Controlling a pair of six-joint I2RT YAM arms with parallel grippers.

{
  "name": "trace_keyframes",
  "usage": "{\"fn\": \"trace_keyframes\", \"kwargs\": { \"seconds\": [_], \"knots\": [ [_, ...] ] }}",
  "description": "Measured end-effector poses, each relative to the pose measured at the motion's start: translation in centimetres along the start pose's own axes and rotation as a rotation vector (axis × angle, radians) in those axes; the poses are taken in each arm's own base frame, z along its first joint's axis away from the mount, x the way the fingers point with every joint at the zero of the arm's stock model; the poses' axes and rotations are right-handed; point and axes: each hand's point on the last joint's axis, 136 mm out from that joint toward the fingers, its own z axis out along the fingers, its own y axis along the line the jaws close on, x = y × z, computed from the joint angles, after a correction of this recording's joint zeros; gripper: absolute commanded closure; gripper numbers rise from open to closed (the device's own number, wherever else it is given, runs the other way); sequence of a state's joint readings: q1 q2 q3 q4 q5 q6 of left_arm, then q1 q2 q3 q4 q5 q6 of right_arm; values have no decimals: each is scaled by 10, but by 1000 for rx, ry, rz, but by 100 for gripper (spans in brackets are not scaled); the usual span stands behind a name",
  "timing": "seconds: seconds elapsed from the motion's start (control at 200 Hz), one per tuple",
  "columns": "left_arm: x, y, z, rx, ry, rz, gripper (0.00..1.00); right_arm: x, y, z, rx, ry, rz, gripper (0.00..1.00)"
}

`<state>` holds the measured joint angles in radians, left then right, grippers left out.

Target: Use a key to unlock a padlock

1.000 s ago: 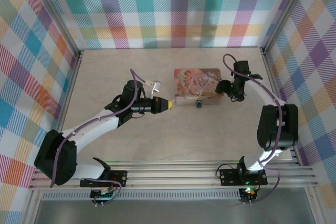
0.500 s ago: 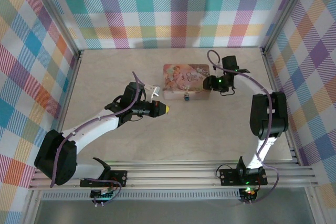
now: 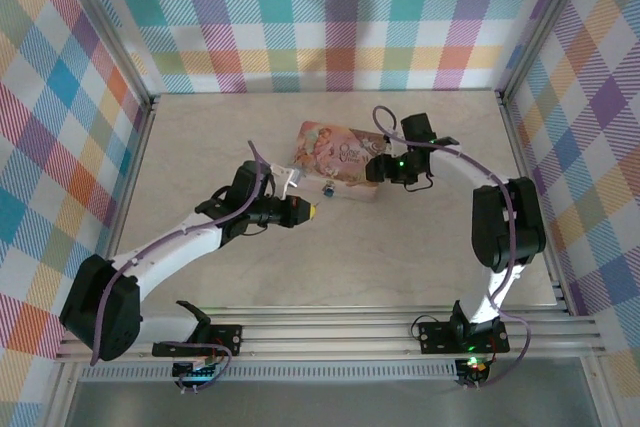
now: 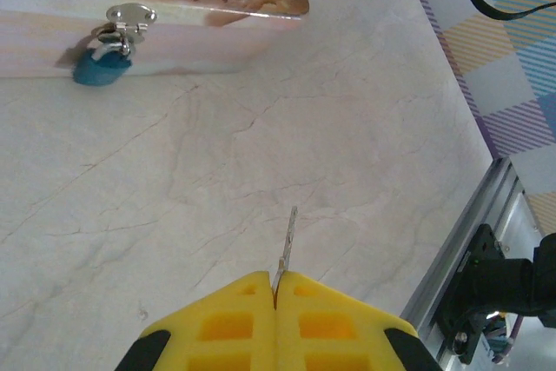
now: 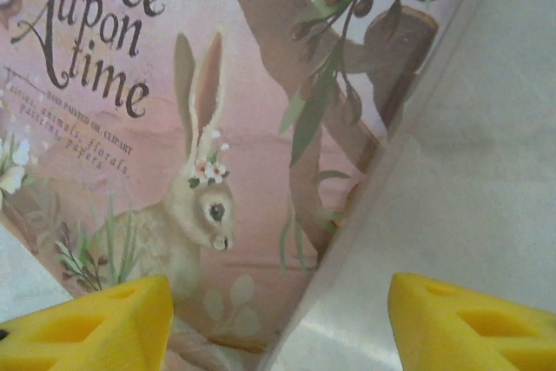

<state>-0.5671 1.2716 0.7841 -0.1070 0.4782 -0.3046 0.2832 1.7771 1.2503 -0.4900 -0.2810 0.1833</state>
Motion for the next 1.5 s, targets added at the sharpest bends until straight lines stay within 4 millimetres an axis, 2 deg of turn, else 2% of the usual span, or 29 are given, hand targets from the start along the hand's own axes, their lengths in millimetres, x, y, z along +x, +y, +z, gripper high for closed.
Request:
{"fn": "trace_keyframes", "kwargs": {
  "seconds": [0.125,0.29,0.355,0.425,0.535,0.585,0.72,0.815,0.935,1.04,1.34,1.5],
  "knots": [
    [4,0,-3,-6,10,48,100,3,4,-17,16,-9,30,34],
    [13,9,-3,-27,40,53,100,-8,25,-57,47,-127,45,35],
    [17,15,-3,-37,44,41,100,-5,38,-67,69,-164,35,42],
    [20,23,-3,-52,50,22,100,3,56,-68,86,-177,24,49],
    [24,39,-2,-86,60,-28,100,28,82,-51,119,-150,4,51],
    [26,45,-2,-98,64,-50,100,39,91,-39,142,-132,-1,48],
    [32,56,-1,-120,81,-95,100,60,108,-2,213,-126,-11,42],
    [39,59,-2,-128,97,-115,100,67,112,24,273,-136,-18,39],
    [49,64,-1,-139,118,-135,100,59,113,53,343,-166,-9,38],
    [59,69,-3,-157,138,-153,100,45,112,68,375,-214,15,38],
    [57,65,-14,-160,107,-146,100,20,112,85,418,-297,52,43],
    [58,65,-14,-160,112,-141,100,17,105,89,439,-309,84,45]
  ]
}}
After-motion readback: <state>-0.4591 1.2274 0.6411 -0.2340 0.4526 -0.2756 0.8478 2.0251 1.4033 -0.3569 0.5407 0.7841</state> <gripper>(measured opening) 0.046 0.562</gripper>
